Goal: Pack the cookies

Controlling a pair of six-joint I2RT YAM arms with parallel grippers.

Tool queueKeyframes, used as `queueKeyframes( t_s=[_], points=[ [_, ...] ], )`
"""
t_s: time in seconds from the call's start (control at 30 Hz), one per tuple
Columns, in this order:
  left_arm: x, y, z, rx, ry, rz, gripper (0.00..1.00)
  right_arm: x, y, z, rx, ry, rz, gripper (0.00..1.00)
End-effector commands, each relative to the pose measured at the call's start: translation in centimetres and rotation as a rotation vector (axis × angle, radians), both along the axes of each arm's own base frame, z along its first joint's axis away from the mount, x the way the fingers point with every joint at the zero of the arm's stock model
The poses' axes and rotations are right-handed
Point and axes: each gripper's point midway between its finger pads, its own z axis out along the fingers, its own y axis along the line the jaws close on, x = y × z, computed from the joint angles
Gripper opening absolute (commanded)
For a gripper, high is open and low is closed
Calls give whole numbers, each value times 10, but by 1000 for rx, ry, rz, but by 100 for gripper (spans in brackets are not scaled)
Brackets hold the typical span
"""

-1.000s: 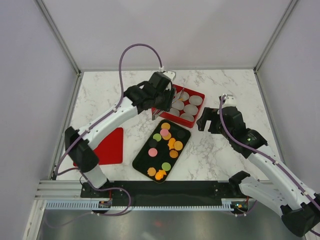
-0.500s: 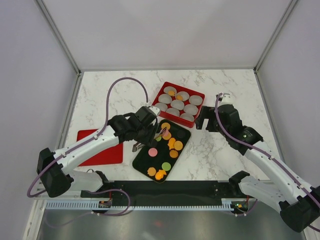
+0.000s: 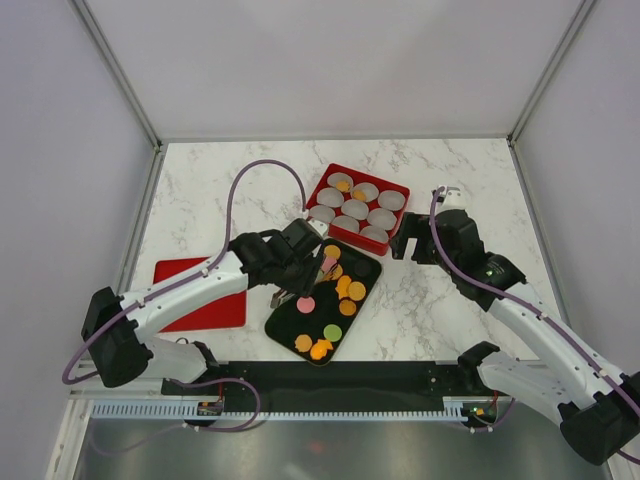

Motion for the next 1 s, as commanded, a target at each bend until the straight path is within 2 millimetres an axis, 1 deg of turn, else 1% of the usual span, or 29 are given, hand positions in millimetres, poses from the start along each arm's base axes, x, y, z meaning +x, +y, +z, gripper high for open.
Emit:
queueKeyframes(
  t_s=[0.0,0.27,0.57,0.83,0.97],
  points=[
    [11,-9,9,-35,-46,41,58,2,1,10,18,-42,2,98],
    [17,-16,5,-22,-44,26,58,3,0,11,15,-45,3,98],
    [24,-23,6,-23,-61,17,58,2,0,8,12,-38,1,98],
    [27,-26,-1,-9,-52,15,55,3,-1,6,6,-34,-2,98],
    [27,-25,-4,-2,-48,17,52,3,-1,6,5,-33,-2,98]
  ],
)
